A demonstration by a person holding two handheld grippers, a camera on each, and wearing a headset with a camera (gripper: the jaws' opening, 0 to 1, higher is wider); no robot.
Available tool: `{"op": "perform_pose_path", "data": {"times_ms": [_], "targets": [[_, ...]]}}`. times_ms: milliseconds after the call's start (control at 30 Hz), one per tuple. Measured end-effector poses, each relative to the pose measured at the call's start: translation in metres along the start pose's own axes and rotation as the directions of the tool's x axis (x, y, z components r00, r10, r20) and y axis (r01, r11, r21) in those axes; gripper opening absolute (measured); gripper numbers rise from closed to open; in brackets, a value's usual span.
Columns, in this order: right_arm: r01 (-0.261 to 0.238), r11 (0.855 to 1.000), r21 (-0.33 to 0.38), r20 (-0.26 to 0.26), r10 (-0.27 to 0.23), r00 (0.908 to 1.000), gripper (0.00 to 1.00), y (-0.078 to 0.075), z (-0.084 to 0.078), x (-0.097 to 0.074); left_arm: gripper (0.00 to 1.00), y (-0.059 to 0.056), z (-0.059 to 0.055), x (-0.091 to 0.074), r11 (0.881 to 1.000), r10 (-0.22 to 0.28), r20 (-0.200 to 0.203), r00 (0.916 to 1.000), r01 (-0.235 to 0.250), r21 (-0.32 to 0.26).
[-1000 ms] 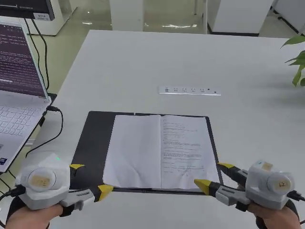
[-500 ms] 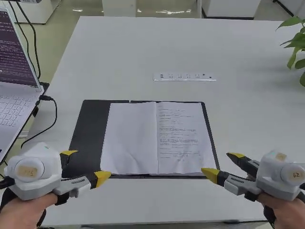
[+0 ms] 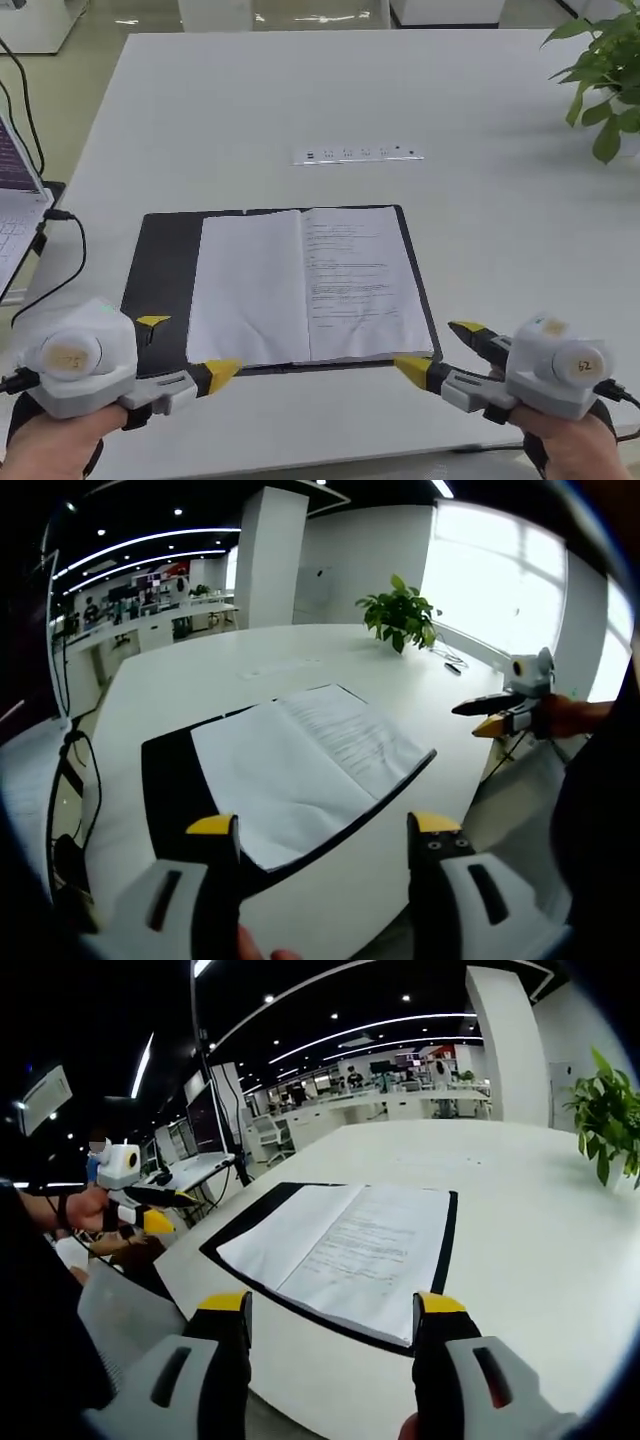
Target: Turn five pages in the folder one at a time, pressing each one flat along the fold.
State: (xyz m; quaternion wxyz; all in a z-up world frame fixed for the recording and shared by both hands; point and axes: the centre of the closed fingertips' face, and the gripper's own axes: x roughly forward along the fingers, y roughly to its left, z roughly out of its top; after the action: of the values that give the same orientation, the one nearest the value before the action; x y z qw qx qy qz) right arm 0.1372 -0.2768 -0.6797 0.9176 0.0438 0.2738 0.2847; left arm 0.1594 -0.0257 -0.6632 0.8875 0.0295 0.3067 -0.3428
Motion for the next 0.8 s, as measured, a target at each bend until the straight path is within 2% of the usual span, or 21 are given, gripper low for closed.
{"op": "perform_pose_path", "data": {"times_ms": [267, 467, 667, 800], "targets": [[0.018, 0.999, 0.039, 0.017, -0.019, 0.9997, 0.64, -0.001, -0.003, -0.004, 0.66, -0.014, 0.006, 0.023, 0.999, -0.043, -0.034, 0.9985, 0.044, 0.027], [0.004, 0.999, 0.044, 0.012, -0.005, 0.9999, 0.64, 0.001, -0.006, -0.005, 0.65, -0.026, 0.011, 0.045, 0.995, -0.087, -0.067, 0.9939, 0.091, 0.051], [0.002, 0.998, 0.058, 0.02, -0.003, 0.9998, 0.64, -0.007, -0.003, -0.01, 0.64, -0.037, 0.028, 0.072, 0.989, -0.128, -0.066, 0.9896, 0.132, 0.063], [0.008, 0.998, 0.069, 0.022, -0.009, 0.9997, 0.64, -0.014, -0.002, -0.015, 0.64, -0.051, 0.038, 0.091, 0.978, -0.164, -0.088, 0.9825, 0.174, 0.115]]}}
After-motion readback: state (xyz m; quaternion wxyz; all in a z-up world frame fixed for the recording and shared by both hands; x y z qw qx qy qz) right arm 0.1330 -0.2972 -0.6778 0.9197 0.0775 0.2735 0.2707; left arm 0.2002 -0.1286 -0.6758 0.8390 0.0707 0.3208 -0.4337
